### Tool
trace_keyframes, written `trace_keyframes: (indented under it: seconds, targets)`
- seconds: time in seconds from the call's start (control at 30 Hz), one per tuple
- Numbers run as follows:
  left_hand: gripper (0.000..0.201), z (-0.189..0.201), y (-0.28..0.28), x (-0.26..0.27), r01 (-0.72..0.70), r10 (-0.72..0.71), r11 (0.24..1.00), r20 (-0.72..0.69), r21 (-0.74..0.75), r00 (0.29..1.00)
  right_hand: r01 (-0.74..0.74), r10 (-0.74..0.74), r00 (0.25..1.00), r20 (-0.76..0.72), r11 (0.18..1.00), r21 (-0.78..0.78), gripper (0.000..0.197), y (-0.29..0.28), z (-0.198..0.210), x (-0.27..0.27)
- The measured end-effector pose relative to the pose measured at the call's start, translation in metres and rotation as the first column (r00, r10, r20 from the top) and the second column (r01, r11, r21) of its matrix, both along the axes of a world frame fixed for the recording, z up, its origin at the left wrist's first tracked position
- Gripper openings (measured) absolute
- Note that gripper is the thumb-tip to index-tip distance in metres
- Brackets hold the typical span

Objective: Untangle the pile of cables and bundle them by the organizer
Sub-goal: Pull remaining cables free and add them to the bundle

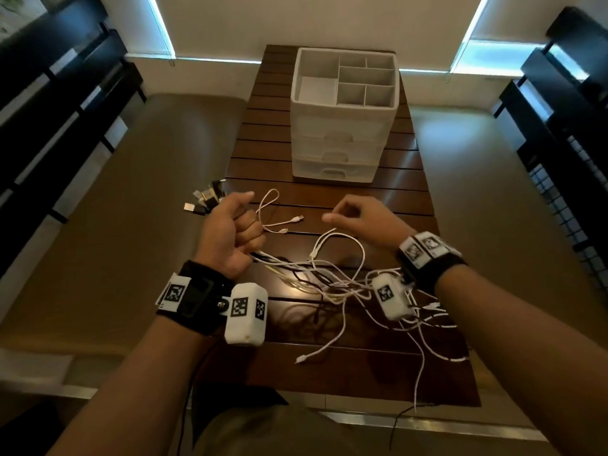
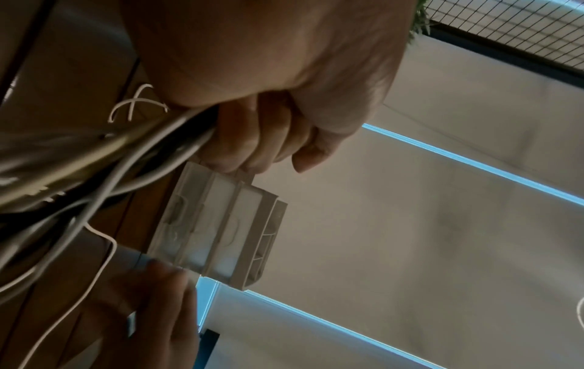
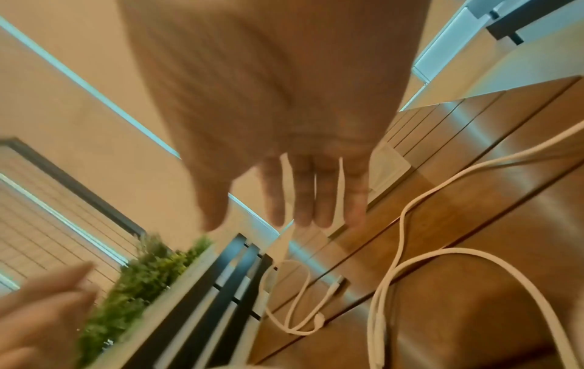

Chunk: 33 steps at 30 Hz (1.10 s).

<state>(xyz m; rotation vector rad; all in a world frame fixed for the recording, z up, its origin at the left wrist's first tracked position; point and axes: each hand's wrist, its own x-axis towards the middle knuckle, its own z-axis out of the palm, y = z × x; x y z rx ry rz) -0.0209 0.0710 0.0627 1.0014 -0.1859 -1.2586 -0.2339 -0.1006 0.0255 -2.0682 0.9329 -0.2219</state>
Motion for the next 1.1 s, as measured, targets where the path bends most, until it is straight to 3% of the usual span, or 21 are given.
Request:
trace_keyframes:
  seconds: [0.07, 0.13, 0.27, 0.37, 0.57, 0.67, 0.73, 0.83, 1.0, 1.1]
  targets:
    - [0.06, -0.003, -0.001, -0.003, 0.023, -0.023, 1.0, 0.005, 0.013, 1.0, 0.071, -0.076, 0.994, -0.075, 0.994, -0.078, 0.026, -0.022, -0.026, 0.03]
    - [0.06, -0.005, -0.003, -0.008, 0.061, -0.062, 0.998, 0.023, 0.035, 0.998, 0.066, -0.075, 0.982, -0.172, 0.996, -0.058, 0.015, -0.039, -0.053, 0.057]
    - [0.049, -0.006, -0.005, -0.012, 0.066, -0.071, 0.994, 0.059, 0.092, 0.996, -0.059, -0.005, 0.935, -0.355, 0.984, -0.169, 0.043, -0.052, -0.094, 0.099]
    - [0.046, -0.006, -0.007, -0.015, 0.03, -0.044, 0.992, 0.116, 0.121, 0.992, -0.119, 0.038, 0.928, -0.37, 0.973, -0.198, 0.05, -0.05, -0.116, 0.116]
    - [0.043, -0.006, -0.012, -0.022, 0.028, -0.051, 0.993, 0.201, 0.114, 0.978, -0.195, 0.002, 0.908, -0.419, 0.886, -0.42, 0.019, -0.041, -0.13, 0.115]
    - [0.048, -0.008, -0.017, -0.022, -0.013, -0.011, 0.993, 0.198, 0.119, 0.98, -0.215, 0.023, 0.916, -0.401, 0.871, -0.441, 0.011, -0.037, -0.125, 0.109]
    - [0.044, -0.007, -0.019, -0.022, -0.033, 0.013, 0.993, 0.178, 0.113, 0.984, -0.148, 0.019, 0.952, -0.305, 0.902, -0.406, 0.011, -0.033, -0.113, 0.104]
    - [0.042, -0.002, -0.022, -0.022, -0.067, 0.046, 0.992, 0.183, 0.107, 0.982, 0.083, -0.093, 0.996, -0.014, 0.937, -0.34, 0.013, -0.024, -0.081, 0.09]
    - [0.044, 0.011, -0.034, -0.029, -0.116, 0.099, 0.992, 0.242, 0.056, 0.965, 0.345, -0.253, 0.903, 0.347, 0.909, -0.236, 0.015, -0.011, -0.009, 0.049]
    - [0.044, 0.017, -0.036, -0.036, -0.113, 0.102, 0.993, 0.274, 0.023, 0.956, 0.327, -0.243, 0.851, 0.466, 0.939, -0.108, 0.016, -0.003, 0.032, 0.026]
